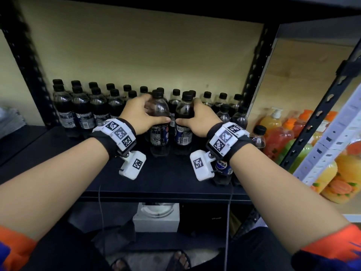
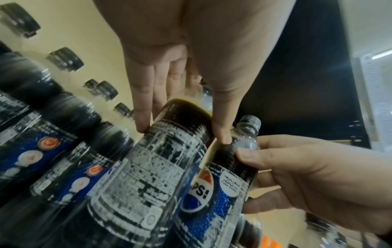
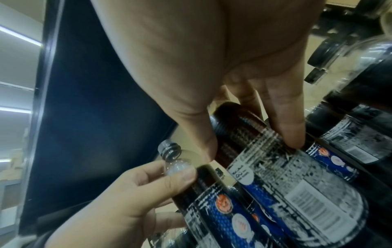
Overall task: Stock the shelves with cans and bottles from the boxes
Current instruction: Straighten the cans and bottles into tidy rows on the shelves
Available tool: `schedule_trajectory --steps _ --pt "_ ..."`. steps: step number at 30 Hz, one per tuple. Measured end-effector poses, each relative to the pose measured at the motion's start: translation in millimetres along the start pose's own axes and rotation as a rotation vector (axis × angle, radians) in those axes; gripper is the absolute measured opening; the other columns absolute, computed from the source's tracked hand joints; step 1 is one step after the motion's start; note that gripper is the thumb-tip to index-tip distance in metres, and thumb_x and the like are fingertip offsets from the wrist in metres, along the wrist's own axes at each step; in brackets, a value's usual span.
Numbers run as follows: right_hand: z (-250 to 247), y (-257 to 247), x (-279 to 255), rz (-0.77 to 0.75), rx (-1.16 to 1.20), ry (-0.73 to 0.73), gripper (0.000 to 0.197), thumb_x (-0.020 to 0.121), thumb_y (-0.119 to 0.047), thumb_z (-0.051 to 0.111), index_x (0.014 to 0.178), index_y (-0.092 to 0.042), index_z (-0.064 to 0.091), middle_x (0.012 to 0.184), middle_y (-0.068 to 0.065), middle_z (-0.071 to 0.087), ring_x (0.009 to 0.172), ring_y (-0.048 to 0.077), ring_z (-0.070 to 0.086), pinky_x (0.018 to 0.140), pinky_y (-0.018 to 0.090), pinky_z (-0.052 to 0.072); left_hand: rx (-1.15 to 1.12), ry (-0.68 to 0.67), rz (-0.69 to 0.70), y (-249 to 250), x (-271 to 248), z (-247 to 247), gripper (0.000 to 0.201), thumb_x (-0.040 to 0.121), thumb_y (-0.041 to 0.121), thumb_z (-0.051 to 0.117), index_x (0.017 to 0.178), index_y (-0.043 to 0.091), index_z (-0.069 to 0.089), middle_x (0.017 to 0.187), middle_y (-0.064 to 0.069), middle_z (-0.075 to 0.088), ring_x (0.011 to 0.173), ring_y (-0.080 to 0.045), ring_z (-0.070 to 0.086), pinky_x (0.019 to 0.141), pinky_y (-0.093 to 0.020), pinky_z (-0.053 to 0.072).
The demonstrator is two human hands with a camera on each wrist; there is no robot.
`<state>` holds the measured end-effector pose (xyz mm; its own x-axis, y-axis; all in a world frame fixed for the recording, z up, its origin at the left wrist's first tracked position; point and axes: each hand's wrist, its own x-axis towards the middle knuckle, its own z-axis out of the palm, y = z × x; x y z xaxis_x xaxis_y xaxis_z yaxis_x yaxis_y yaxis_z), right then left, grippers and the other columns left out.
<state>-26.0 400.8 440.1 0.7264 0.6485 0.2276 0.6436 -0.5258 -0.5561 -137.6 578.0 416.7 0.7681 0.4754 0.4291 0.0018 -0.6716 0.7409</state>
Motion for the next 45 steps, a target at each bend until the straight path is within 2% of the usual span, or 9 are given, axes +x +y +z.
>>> schedule_trajectory --steps 4,11,17,22,27,32,37,41,45 --pt "-3 -2 -24 -0.047 0.008 -0.009 0.069 0.088 -0.043 0.074 0.138 -0.010 0.041 0.126 0.004 0.063 0.114 0.022 0.061 0.088 0.028 0.047 0.026 0.023 0.061 9 -16 -6 0.065 0.061 0.045 0.093 0.117 0.025 0.067 0.100 0.012 0.071 0.084 0.003 0.068 0.076 -0.016 0.054" --pt "-3 0 -59 -0.082 -0.040 -0.035 0.060 0.089 -0.048 0.072 0.129 -0.014 0.043 0.113 0.000 0.066 0.097 0.016 0.064 0.084 0.032 0.054 0.004 0.015 0.068 5 -41 -7 0.074 0.060 0.052 0.092 0.124 0.027 0.065 0.105 0.013 0.069 0.093 -0.001 0.068 0.080 -0.020 0.056" --pt "3 9 -78 -0.091 -0.032 -0.065 0.063 0.091 -0.048 0.070 0.136 -0.016 0.040 0.113 -0.003 0.066 0.085 0.008 0.063 0.075 0.026 0.052 -0.004 -0.022 0.073 1 -60 2 0.074 0.062 0.049 0.092 0.128 0.031 0.062 0.113 0.015 0.068 0.102 0.000 0.064 0.073 -0.009 0.046" --pt "12 20 -83 -0.082 -0.037 -0.083 0.067 0.091 -0.048 0.070 0.140 -0.016 0.037 0.115 -0.002 0.065 0.086 0.012 0.063 0.076 0.027 0.050 -0.051 -0.041 0.078 2 -70 15 0.066 0.064 0.039 0.093 0.122 0.031 0.063 0.104 0.025 0.065 0.093 0.022 0.056 0.074 0.004 0.041" --pt "19 32 -83 -0.049 -0.011 -0.086 0.063 0.089 -0.047 0.072 0.135 -0.017 0.040 0.120 0.000 0.065 0.100 0.016 0.065 0.091 0.037 0.054 -0.074 -0.061 0.070 -1 -75 28 0.068 0.063 0.036 0.095 0.122 0.035 0.062 0.103 0.022 0.064 0.091 0.025 0.055 0.069 0.002 0.043" --pt "20 39 -86 -0.026 -0.024 -0.034 0.061 0.088 -0.050 0.072 0.127 -0.014 0.042 0.110 0.001 0.067 0.098 0.019 0.065 0.086 0.038 0.055 -0.072 -0.097 0.082 -4 -73 35 0.071 0.062 0.041 0.094 0.126 0.034 0.062 0.108 0.019 0.066 0.097 0.012 0.061 0.073 -0.007 0.047" --pt "16 45 -84 -0.005 -0.010 -0.012 0.063 0.085 -0.052 0.075 0.126 -0.015 0.045 0.113 -0.002 0.069 0.101 0.016 0.066 0.088 0.035 0.055 -0.105 -0.132 0.082 -10 -71 44 0.076 0.061 0.044 0.094 0.129 0.034 0.061 0.120 0.015 0.066 0.112 -0.006 0.062 0.085 -0.037 0.060" --pt "2 40 -82 -0.041 -0.013 -0.013 0.083 0.078 -0.052 0.082 0.139 -0.016 0.039 0.116 -0.011 0.060 0.103 0.008 0.059 0.085 0.020 0.046 -0.063 -0.149 0.072 -9 -68 43 0.076 0.064 0.047 0.091 0.131 0.033 0.059 0.122 0.016 0.065 0.111 -0.004 0.063 0.087 -0.039 0.060" --pt "-17 29 -70 -0.114 -0.108 -0.108 0.093 0.069 -0.049 0.089 0.142 -0.022 0.038 0.126 -0.006 0.060 0.110 0.011 0.058 0.089 0.022 0.045 0.079 -0.241 0.068 3 -55 26 0.093 0.057 0.057 0.089 0.138 0.031 0.053 0.130 0.014 0.059 0.110 -0.006 0.062 0.098 -0.037 0.054"
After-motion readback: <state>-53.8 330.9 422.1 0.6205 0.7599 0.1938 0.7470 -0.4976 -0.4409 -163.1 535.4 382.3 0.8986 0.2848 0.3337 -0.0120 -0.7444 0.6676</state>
